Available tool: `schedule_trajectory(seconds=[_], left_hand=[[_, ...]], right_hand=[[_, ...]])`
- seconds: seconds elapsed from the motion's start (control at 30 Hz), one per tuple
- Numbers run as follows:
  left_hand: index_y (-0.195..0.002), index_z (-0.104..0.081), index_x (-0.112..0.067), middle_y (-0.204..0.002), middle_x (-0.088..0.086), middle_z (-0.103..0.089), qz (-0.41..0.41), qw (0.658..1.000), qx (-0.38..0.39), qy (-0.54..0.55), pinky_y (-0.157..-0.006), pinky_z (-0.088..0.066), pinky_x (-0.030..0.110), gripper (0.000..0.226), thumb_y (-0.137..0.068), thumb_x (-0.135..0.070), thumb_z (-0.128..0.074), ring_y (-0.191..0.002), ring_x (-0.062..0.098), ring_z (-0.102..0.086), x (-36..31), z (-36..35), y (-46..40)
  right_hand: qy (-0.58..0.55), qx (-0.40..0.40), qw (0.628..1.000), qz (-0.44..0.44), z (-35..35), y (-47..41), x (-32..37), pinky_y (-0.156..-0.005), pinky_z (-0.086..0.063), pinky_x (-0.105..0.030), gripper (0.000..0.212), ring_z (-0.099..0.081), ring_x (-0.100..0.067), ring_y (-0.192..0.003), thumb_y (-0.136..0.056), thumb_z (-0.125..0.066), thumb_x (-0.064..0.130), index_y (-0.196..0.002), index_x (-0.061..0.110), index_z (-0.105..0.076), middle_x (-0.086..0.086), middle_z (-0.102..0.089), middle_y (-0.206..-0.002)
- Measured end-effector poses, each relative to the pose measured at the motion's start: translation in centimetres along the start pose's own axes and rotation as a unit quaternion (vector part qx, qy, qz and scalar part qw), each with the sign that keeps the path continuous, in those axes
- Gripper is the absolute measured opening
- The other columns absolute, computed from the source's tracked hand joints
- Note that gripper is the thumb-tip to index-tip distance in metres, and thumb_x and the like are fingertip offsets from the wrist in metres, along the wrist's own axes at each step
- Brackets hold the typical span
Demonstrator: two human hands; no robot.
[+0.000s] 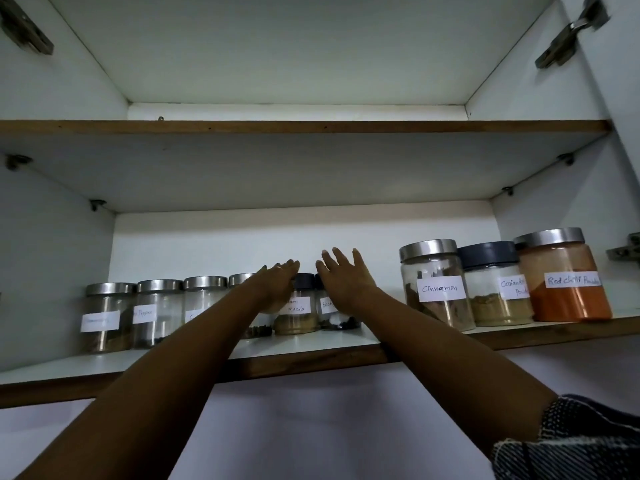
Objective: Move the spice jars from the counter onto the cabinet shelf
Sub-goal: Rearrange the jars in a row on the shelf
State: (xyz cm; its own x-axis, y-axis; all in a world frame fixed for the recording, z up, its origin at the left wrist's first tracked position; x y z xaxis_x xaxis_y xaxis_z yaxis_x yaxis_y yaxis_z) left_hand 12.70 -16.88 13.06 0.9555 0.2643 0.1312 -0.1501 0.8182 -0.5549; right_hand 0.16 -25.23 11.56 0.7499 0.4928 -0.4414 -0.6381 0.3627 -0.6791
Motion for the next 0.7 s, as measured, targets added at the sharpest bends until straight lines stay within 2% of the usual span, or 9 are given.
schedule_trajectory(seconds=[0.07,0.13,0.27,0.37,0.53,0.7], left_hand=[[-0.147,-0.025,-0.016,-0.153,0.008,-0.030,-0.018,0.998,-0.048,0.021,-0.114,-0.026,0.038,0.047,-0.101,-0.019,-0.033,-0.140,0.024,-0.031,-0.3,1.5,0.9],[-0.140,-0.039,-0.019,-0.140,0.004,-0.049,-0.032,0.995,-0.087,0.029,-0.104,-0.039,0.037,0.040,-0.100,-0.024,-0.037,-0.126,0.021,-0.047,-0.9,3.0,1.8],[-0.123,-0.052,-0.019,-0.121,0.004,-0.062,-0.065,0.984,-0.165,0.024,-0.080,-0.044,0.032,0.029,-0.099,-0.027,-0.039,-0.104,0.023,-0.058,-3.6,5.5,2.9],[-0.120,-0.053,-0.020,-0.117,0.001,-0.064,-0.080,0.974,-0.201,0.064,-0.075,-0.040,0.030,0.028,-0.096,-0.029,-0.041,-0.101,0.024,-0.058,-5.9,6.9,3.3],[-0.124,-0.053,-0.018,-0.122,0.001,-0.062,-0.132,0.967,-0.179,0.121,-0.081,-0.040,0.027,0.033,-0.096,-0.032,-0.044,-0.103,0.020,-0.058,-11.8,8.6,3.6],[-0.130,-0.050,-0.013,-0.131,0.007,-0.056,-0.166,0.965,-0.137,0.148,-0.088,-0.040,0.028,0.037,-0.097,-0.030,-0.047,-0.114,0.022,-0.055,-17.4,9.1,3.5]], right_hand=[[0.022,-0.078,0.996,0.031,1.5,0.5,-0.1,-0.106,-0.028,-0.044,0.045,-0.029,-0.033,-0.135,-0.094,-0.047,0.011,-0.137,0.005,-0.036,-0.016,-0.039,-0.143],[0.056,-0.138,0.986,0.079,3.1,1.0,-0.4,-0.094,-0.037,-0.038,0.031,-0.042,-0.030,-0.122,-0.093,-0.045,0.008,-0.124,0.005,-0.050,-0.013,-0.055,-0.125],[0.101,-0.175,0.970,0.137,7.1,2.2,-2.1,-0.086,-0.039,-0.038,0.030,-0.048,-0.030,-0.113,-0.091,-0.041,0.004,-0.118,0.006,-0.056,-0.012,-0.060,-0.116],[0.091,-0.216,0.965,0.115,10.2,3.0,-5.2,-0.082,-0.043,-0.039,0.032,-0.053,-0.031,-0.107,-0.089,-0.041,-0.001,-0.113,0.008,-0.061,-0.013,-0.063,-0.110],[0.035,-0.151,0.987,0.043,13.4,6.8,-11.5,-0.078,-0.049,-0.041,0.023,-0.059,-0.033,-0.100,-0.083,-0.050,-0.004,-0.099,0.004,-0.064,-0.017,-0.064,-0.105],[-0.028,-0.037,0.998,-0.034,13.2,10.6,-16.5,-0.089,-0.049,-0.046,0.024,-0.058,-0.032,-0.105,-0.090,-0.048,0.003,-0.105,0.006,-0.066,-0.017,-0.064,-0.111]])
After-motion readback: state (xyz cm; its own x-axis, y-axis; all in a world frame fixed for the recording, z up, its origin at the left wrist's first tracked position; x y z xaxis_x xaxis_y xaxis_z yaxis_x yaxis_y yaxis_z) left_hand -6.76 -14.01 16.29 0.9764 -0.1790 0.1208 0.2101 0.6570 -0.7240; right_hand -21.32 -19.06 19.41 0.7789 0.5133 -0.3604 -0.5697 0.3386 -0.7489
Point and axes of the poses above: each hand's wrist, its own y-axis away from the middle knuckle, its own z-axis out of the back of the hand, x = y × z, the point moved 1 cm from there along -y, towards the middle knuckle
